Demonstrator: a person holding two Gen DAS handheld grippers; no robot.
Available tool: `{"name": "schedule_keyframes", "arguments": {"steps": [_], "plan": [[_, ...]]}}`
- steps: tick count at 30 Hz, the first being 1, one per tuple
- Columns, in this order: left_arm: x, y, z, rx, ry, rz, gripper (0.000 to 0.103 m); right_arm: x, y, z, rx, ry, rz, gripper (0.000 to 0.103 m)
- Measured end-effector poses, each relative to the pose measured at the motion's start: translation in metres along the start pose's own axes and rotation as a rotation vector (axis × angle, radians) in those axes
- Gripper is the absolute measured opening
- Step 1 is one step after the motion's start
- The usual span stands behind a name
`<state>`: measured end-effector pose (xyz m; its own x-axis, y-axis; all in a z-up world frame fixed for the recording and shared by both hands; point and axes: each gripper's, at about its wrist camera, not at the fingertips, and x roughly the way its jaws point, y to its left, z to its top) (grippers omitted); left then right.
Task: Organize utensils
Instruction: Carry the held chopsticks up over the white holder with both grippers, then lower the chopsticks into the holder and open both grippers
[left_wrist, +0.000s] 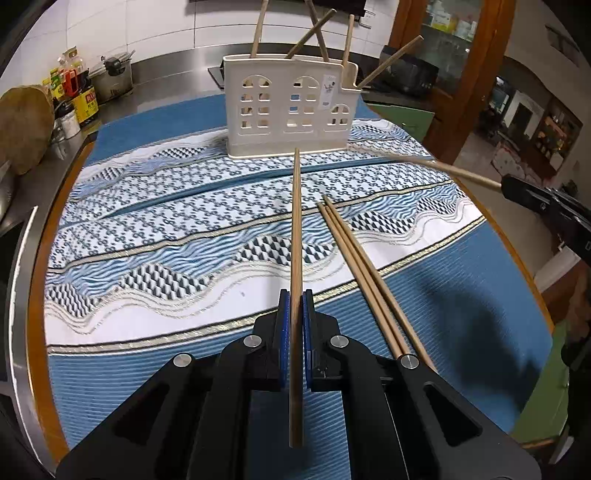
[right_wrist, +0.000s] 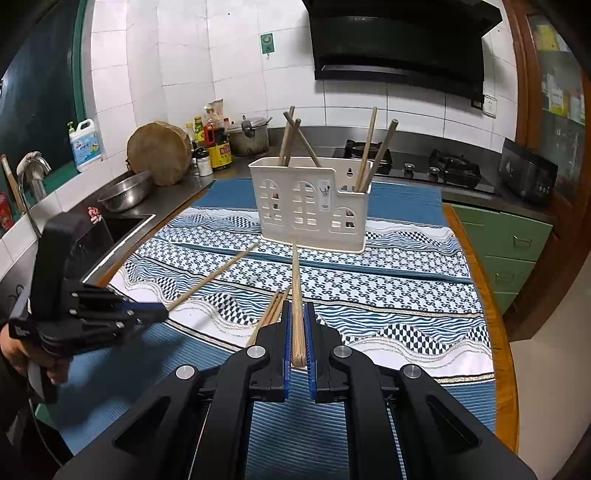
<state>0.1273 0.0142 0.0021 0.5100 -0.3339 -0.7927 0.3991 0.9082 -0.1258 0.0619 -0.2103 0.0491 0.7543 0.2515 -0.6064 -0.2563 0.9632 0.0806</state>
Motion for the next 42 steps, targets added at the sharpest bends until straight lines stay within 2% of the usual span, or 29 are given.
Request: {"name": "schedule_keyframes", "arguments": {"steps": [11, 16, 23, 30, 33, 37, 42], "plan": [[-0.007, 0.013, 0.038, 0.032, 0.008, 0.002, 0.005, -0.005, -0.011, 0.036, -0.031, -0.056, -0.011, 0.007], [-0.027, 0.021, 0.071, 0.047, -0.045, 0.036, 0.005, -0.012, -0.02, 0.071, -0.045, -0.104, -0.009, 0.007], [-0.04, 0.031, 0.116, 0.069, -0.044, 0.057, 0.005, -0.025, -0.032, 0.126, -0.066, -0.174, -0.02, 0.007], [-0.029, 0.038, 0.158, 0.096, 0.059, 0.059, 0.005, -0.022, -0.045, 0.163, -0.063, -0.194, -0.017, 0.007], [-0.023, 0.034, 0.173, 0.151, 0.115, 0.075, 0.005, -0.028, -0.047, 0.172, -0.063, -0.233, -0.02, 0.007], [-0.015, 0.032, 0.191, 0.202, 0.177, 0.089, 0.005, -0.026, -0.045, 0.186, -0.093, -0.236, -0.039, 0.007], [-0.005, 0.023, 0.206, 0.323, 0.274, 0.127, 0.005, -0.02, -0.05, 0.201, -0.092, -0.236, -0.044, 0.007]]}}
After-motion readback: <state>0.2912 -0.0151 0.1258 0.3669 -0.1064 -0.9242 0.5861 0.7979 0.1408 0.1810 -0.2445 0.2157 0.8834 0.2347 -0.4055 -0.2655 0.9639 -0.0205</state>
